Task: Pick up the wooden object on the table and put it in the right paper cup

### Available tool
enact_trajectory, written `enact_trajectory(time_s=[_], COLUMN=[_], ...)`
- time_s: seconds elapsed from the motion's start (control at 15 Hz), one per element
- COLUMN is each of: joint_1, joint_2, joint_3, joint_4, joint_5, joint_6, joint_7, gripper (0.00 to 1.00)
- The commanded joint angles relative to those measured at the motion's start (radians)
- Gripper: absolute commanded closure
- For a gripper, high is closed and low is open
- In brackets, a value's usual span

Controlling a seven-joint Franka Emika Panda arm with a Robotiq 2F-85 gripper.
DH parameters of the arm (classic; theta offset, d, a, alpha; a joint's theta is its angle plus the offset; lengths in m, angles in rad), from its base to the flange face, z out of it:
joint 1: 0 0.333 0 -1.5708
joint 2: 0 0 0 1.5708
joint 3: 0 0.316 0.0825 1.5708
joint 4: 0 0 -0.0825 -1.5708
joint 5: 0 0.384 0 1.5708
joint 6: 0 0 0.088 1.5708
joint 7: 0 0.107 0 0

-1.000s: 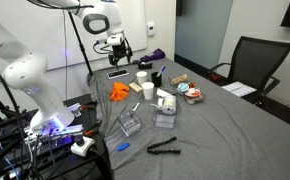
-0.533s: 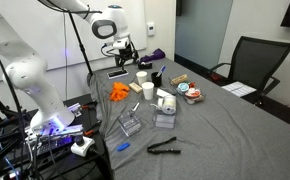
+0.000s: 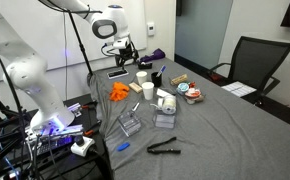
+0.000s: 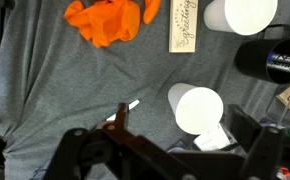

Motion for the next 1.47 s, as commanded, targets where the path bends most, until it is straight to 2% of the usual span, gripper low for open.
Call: enact_trajectory(time_s=[0.0, 0.33, 0.87, 1.4], joint_1=[0.03, 0.063, 0.116, 0.133], joint_2=[0.051, 0.134, 0.346, 0.517], joint_3=[-0.007, -0.009, -0.038, -0.081], joint_4=[0.006, 0.037, 0.121, 0.231], joint_5=[-0.007, -0.005, -0.052, 0.001], joint_6=[0.062, 0.122, 0.19, 0.209], joint_7=[0.07, 0.187, 0.345, 0.293], gripper=[0.0, 0.0, 0.0, 0.0])
